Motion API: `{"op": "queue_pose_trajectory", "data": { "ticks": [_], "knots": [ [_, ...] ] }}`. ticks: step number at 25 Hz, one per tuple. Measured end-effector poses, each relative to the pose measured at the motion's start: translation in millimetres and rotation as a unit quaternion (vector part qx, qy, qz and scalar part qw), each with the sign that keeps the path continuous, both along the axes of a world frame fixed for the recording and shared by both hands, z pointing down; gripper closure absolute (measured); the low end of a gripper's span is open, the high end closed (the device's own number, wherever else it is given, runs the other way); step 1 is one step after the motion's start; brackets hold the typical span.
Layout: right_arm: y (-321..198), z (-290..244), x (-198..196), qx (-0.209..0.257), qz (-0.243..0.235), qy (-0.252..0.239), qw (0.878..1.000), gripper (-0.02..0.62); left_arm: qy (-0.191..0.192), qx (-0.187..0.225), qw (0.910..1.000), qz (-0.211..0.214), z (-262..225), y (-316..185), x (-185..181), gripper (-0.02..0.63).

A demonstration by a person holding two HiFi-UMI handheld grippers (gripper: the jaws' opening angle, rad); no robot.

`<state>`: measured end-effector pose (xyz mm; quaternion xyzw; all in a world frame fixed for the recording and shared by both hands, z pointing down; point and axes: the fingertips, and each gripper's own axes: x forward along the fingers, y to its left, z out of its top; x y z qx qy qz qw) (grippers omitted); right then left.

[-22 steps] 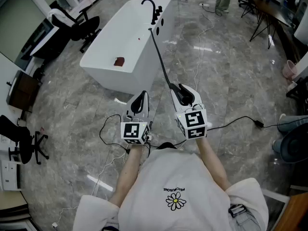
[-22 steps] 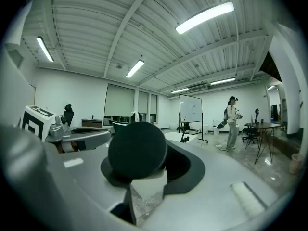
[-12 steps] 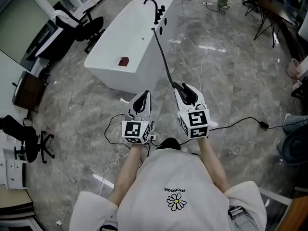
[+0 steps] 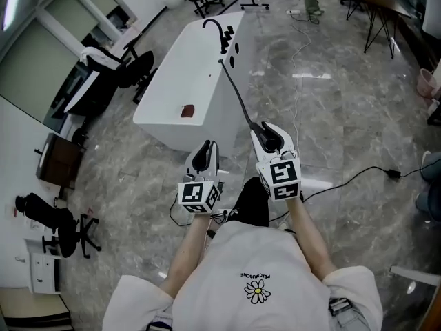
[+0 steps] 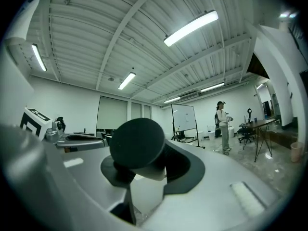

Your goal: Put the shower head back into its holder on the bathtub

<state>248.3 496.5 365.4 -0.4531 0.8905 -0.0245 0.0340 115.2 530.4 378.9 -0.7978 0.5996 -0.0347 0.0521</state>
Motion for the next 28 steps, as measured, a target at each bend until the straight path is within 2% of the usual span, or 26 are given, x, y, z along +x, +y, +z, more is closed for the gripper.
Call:
{"op": "queue_pose_trajectory", "data": {
  "ticks": [5,9,14,19,23,26,28],
  "knots": [
    [-5.2,-2.1,6.8,-0.002,0.005,0.011,1.000,0.476,0.023,0.025,0.9994,0.010,-8.6,-15.9,4.3,0.557],
    [-18.4,-0.7,0.2,-0.005,-0.009,0.020,1.000,0.476,0.004,0.028,0.9992,0.029,6.7,-36.3,13.5,0.557],
    [-38.0,-0.1,-4.2,-0.017,-0.011,0.028,0.999,0.476,0.031,-0.011,0.9982,0.050,46.7,-64.1,27.5,0.538],
    [-76.3,-22.5,-7.0,-0.017,-0.011,0.016,1.000,0.476,0.048,-0.044,0.9951,0.075,67.5,-106.9,39.4,0.527],
    [-114.3,-42.4,-10.3,-0.015,-0.018,-0.003,1.000,0.477,0.056,-0.068,0.9910,0.100,84.8,-152.4,48.5,0.469],
    [-148.1,-62.1,-27.7,-0.010,-0.033,-0.009,0.999,0.479,0.068,-0.089,0.9874,0.112,99.5,-192.3,44.9,0.449],
    [-176.4,-74.9,-44.1,-0.014,-0.048,-0.023,0.998,0.480,0.057,-0.116,0.9845,0.118,121.1,-227.5,38.6,0.429]
  ]
}}
